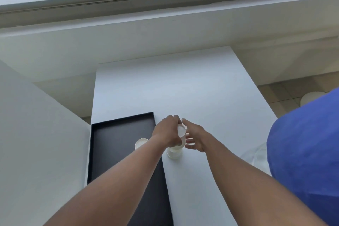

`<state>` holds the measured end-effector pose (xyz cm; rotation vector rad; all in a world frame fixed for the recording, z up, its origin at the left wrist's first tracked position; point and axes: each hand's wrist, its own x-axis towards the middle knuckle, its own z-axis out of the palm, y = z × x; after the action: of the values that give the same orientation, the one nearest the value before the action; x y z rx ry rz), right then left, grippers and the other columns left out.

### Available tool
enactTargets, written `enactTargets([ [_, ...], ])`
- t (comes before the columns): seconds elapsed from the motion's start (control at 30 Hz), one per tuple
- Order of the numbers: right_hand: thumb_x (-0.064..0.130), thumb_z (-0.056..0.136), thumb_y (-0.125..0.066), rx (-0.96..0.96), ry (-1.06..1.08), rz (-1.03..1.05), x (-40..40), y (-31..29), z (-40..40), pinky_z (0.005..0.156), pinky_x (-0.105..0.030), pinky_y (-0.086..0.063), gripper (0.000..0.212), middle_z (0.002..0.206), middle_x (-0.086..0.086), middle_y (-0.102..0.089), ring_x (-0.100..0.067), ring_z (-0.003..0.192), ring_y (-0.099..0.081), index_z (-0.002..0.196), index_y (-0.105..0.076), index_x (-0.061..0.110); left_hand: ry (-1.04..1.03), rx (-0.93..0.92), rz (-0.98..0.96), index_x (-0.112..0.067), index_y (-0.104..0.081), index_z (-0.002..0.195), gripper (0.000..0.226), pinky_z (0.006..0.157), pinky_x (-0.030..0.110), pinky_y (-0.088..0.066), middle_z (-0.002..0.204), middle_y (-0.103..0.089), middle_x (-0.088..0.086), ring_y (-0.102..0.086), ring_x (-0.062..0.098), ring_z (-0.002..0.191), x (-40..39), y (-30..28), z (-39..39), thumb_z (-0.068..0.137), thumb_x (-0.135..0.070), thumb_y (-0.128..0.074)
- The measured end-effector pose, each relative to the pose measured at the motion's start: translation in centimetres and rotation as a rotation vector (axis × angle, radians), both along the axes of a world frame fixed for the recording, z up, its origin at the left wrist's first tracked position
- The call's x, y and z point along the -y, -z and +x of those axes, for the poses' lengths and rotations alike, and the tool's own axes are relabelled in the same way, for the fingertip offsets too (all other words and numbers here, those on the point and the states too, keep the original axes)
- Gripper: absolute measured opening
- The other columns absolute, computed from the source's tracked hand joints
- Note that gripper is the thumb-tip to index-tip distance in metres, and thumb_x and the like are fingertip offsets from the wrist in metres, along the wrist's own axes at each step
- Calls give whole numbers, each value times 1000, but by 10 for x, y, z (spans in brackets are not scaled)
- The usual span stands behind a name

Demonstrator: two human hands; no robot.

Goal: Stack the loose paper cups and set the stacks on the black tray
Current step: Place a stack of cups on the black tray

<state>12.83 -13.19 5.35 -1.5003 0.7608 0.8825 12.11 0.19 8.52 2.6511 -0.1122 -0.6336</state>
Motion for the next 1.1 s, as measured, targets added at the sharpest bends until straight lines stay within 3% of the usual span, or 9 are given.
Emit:
enactTargets([
  [0.2,73,77,-61,-38,-13,68,-1,13,-15,85,-36,-58,61,102,-7,-74,-24,93,-71,104,-72,20,-3,-10,44,-22,-49,124,57,79,31,-46,118,-50,-2,-53,21,111,9,22,-20,74,-18,-76],
  [0.43,59,89,-57,-81,-20,60,-8,25,-22,86,-36,-58,45,100,-5,-73,-25,97,-70,103,-69,18,-72,-39,12,-19,-47,128,58,83,34,-50,122,-48,-1,-52,20,113,4,44,-33,77,-14,-75],
  [0.57,51,94,-52,-103,-7,35,-13,31,-24,90,-39,-57,35,96,-6,-71,-26,89,-68,103,-69,22,-110,-52,-23,-19,-46,129,57,84,35,-50,124,-48,0,-53,21,112,4,53,-38,79,-18,-75],
  [0.77,38,97,-49,-120,10,14,-16,43,-25,84,-42,-59,29,93,-8,-71,-25,78,-67,103,-69,17,-162,-116,-57,-20,-45,131,59,87,37,-52,128,-48,2,-58,24,109,5,69,-43,81,-19,-75],
  [0.97,37,94,-56,-153,36,-2,-17,53,-27,79,-46,-60,23,90,-7,-70,-25,80,-68,94,-66,17,-351,-382,-307,-23,-27,148,93,71,23,-45,141,-35,0,-54,17,108,5,80,-44,74,-30,-82],
  [1.1,43,92,-57,-150,1,-7,-15,53,-28,69,-39,-62,26,102,-8,-63,-31,90,-68,101,-63,19,-565,-525,-512,-28,-26,149,89,72,24,-44,140,-39,1,-54,17,112,5,76,-39,73,-25,-72],
])
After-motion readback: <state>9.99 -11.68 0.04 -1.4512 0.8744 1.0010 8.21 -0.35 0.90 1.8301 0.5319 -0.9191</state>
